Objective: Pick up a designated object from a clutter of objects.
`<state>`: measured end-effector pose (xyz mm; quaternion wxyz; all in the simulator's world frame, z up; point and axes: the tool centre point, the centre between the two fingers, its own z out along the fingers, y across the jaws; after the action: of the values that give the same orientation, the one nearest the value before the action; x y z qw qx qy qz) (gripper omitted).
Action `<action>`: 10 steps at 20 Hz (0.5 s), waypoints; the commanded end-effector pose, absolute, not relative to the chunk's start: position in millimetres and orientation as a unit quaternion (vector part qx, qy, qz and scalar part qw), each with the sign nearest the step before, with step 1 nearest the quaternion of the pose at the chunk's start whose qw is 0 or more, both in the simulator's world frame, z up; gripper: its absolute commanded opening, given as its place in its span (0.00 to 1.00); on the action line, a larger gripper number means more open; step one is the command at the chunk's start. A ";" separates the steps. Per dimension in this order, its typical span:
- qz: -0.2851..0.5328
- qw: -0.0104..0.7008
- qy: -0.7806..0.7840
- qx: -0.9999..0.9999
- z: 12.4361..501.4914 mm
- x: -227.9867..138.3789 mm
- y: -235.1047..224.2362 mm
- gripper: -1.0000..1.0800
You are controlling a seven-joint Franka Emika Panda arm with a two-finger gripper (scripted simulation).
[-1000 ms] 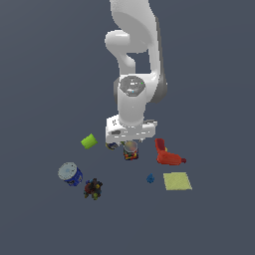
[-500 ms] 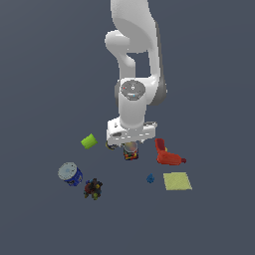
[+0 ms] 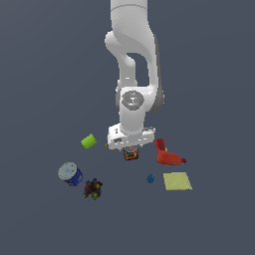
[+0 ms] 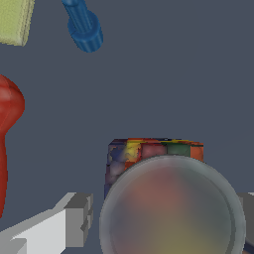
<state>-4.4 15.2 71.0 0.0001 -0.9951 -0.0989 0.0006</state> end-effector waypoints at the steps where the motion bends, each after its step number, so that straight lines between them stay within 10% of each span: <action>1: 0.000 0.000 -0.099 -0.995 62.4 -4.1 15.2 0.96; 5: 0.000 0.000 -0.099 -0.995 57.8 -3.5 15.2 0.96; 6: 0.000 0.000 -0.099 -0.995 57.8 -3.5 15.2 0.00; 10: 0.000 0.000 -0.099 -0.995 57.8 -3.5 15.2 0.00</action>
<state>-4.0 14.8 58.9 -0.0001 -0.9951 -0.0988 0.0003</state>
